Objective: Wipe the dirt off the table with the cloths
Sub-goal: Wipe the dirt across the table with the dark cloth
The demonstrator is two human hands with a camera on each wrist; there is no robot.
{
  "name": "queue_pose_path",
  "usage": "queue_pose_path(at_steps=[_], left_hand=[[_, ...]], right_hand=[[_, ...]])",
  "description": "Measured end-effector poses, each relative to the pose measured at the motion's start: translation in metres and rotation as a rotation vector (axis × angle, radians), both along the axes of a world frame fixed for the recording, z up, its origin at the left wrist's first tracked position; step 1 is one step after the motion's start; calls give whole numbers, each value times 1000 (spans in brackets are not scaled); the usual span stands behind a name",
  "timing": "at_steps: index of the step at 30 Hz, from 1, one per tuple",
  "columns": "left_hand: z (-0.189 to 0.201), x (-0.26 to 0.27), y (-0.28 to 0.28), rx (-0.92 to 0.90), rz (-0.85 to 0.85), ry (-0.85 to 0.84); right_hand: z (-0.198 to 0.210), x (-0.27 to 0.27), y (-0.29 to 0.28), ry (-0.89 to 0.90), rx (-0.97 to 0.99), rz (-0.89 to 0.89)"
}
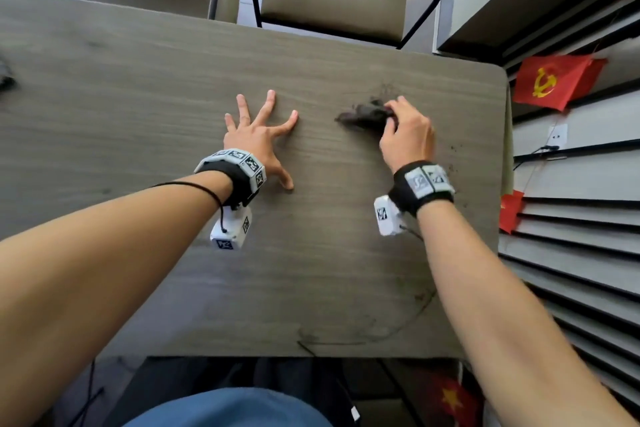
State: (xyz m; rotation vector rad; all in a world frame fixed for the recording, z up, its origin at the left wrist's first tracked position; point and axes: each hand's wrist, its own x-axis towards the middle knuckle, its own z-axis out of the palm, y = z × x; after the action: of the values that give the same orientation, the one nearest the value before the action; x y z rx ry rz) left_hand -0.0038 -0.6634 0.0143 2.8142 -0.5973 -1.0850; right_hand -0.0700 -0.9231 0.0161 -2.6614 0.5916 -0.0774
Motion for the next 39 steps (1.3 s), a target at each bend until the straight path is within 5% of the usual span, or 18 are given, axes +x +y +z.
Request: queue_pose_path(at_steps=[4, 14, 18, 21, 25, 30, 34, 39], left_hand=[[1, -1, -1, 6, -14, -1], [1, -1, 1, -11, -53, -18], [0, -4, 5, -58, -46, -45], [-3, -12, 7, -54, -64, -86], [-16, -35, 24, -110, -118, -206], [-28, -57, 63, -261, -157, -242], [-27, -71, 81, -330, -64, -236], [-34, -96, 85, -514, 237, -372]], right_hand=[[-14, 28, 1, 359, -191, -15], [-33, -143, 133, 224, -150, 133], [-19, -192, 166, 314, -152, 279], [3, -175, 158, 225, -81, 300], [17, -89, 110, 65, -34, 75], [-12, -19, 82, 403, -139, 28], [-30, -49, 125, 300, -139, 180], [-35, -150, 171, 138, -134, 441]])
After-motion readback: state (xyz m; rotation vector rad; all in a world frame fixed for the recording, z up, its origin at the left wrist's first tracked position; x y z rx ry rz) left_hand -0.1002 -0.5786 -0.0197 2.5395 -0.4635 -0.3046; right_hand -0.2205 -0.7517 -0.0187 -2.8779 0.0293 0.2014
